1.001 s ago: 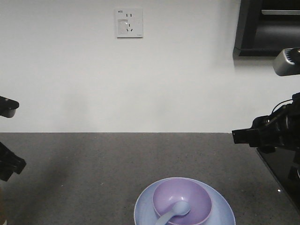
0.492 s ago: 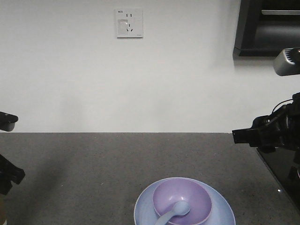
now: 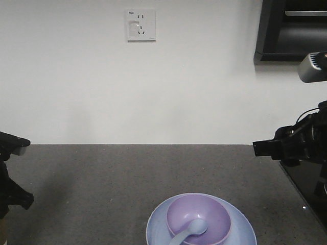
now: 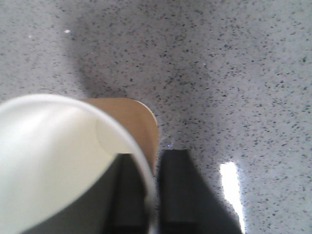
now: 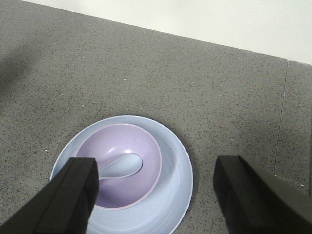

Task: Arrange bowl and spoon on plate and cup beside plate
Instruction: 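Lower the left gripper to the brown paper cup rim and grasp it, then slide the brown cup with the left gripper next to the plate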

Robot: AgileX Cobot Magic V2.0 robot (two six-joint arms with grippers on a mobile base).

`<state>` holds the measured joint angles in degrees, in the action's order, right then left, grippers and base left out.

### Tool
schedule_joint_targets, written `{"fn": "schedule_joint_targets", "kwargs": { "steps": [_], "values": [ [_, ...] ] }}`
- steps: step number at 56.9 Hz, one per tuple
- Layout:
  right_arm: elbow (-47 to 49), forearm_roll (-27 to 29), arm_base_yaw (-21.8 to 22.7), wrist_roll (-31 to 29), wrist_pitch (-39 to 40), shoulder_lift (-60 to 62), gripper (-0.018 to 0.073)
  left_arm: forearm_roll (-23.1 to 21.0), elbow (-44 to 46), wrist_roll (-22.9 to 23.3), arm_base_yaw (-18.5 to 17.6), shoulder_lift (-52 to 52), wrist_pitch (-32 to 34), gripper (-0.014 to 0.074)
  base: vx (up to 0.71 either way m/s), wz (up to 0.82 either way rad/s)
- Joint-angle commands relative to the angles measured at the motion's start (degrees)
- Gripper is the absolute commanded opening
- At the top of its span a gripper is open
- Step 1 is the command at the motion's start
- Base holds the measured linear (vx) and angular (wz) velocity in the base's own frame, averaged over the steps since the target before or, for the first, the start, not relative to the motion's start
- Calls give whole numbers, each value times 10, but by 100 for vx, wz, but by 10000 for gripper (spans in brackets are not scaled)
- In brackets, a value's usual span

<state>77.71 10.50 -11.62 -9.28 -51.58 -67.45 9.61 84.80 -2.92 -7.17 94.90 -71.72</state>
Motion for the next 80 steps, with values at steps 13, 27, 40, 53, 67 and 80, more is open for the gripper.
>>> {"fn": "schedule_joint_targets", "kwargs": {
  "steps": [13, 27, 40, 53, 67, 80],
  "values": [
    [19, 1, 1, -2, 44, 14, 542, 2, 23, 6, -1, -38, 9, -6, 0, 0],
    [19, 1, 0, -2, 44, 14, 542, -113, 121, -33, -44, -65, 0, -3, 0, 0],
    [19, 1, 0, -2, 43, 14, 542, -156, 193, -44, -144, -48, 0, 0, 0, 0],
    [19, 1, 0, -2, 41, 14, 542, -146, 202, -35, -219, -4, 0, 0, 0, 0],
    [19, 1, 0, -2, 38, 14, 542, -143, 202, -35, -268, 52, 0, 0, 0, 0],
    [19, 1, 0, -2, 37, 14, 542, -117, 202, -29, -290, 78, 0, 0, 0, 0]
  ]
}}
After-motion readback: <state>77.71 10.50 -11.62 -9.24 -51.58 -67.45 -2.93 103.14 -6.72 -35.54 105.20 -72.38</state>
